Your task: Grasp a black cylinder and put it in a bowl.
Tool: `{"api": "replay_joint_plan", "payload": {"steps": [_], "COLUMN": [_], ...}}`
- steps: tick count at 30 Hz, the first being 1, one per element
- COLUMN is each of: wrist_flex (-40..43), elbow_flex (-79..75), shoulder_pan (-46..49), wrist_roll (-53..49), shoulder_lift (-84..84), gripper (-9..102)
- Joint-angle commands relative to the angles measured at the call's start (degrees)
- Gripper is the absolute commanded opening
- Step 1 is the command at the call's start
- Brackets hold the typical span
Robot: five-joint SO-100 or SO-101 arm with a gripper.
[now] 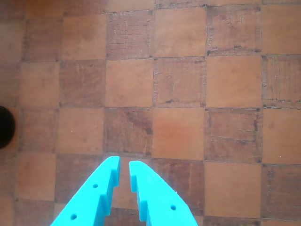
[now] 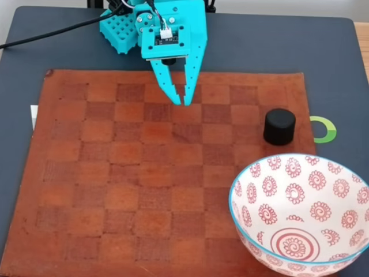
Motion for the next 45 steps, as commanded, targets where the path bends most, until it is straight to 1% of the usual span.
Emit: {"api": "replay_joint_plan", "payload": {"steps": [1, 27, 36, 38, 45], "wrist_flex": [-0.09, -0.18, 0.09, 1.49, 2.20], "elbow_flex": [-0.70, -1.14, -5.10, -6.77, -8.70], "shoulder_pan": [-0.35, -0.44, -0.26, -0.26, -0.18], "wrist_roll": [-0.35, -0.35, -0.26, -0.26, -0.44], "shoulder_lift": [3.08, 3.08, 2.90, 2.90, 2.81], "gripper": [0, 0, 0, 0, 0]}}
